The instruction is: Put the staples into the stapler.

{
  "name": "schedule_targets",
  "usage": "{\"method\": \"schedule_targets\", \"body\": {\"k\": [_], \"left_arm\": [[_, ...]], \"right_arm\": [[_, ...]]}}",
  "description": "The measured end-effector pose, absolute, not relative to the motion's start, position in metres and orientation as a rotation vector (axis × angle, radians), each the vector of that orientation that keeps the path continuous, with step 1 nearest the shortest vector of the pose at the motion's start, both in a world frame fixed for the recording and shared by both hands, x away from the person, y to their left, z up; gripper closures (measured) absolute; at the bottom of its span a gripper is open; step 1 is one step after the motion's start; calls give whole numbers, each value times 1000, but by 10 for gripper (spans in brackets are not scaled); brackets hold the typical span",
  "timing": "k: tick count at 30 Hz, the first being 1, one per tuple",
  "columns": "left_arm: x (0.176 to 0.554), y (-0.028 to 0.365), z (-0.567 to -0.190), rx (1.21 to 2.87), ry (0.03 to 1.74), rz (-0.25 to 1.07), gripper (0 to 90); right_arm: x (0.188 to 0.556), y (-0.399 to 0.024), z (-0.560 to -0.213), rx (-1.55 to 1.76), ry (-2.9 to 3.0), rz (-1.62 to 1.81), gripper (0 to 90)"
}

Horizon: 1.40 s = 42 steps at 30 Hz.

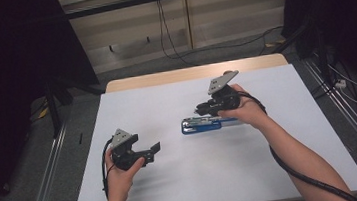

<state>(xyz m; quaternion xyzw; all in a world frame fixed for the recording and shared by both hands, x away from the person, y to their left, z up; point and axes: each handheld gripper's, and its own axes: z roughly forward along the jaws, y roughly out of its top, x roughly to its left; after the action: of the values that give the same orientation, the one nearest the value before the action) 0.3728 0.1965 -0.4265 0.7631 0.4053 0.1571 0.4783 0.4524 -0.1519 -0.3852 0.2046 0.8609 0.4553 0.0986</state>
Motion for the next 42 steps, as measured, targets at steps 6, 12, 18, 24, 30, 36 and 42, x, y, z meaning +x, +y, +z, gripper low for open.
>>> {"method": "schedule_targets", "body": {"k": [6, 12, 18, 24, 30, 36, 42], "left_arm": [[373, 196, -427, 1861, 990, 385, 61], [373, 196, -427, 1866, 990, 382, 61], [373, 196, -426, 1867, 989, 383, 61], [373, 197, -427, 1878, 992, 389, 61], [373, 197, -427, 1871, 992, 387, 61], [373, 198, -426, 1869, 994, 386, 61], [372, 198, -426, 1875, 994, 389, 61]], "right_arm": [[456, -153, -385, 589, 2549, 1343, 793], [458, -152, -388, 581, 2558, 1334, 793], [461, -150, -390, 571, 2562, 1341, 793], [462, -149, -390, 560, 2565, 1338, 793], [464, -146, -392, 547, 2579, 1320, 793], [467, -142, -392, 541, 2586, 1311, 793], [468, -140, -392, 526, 2589, 1319, 793]]}}
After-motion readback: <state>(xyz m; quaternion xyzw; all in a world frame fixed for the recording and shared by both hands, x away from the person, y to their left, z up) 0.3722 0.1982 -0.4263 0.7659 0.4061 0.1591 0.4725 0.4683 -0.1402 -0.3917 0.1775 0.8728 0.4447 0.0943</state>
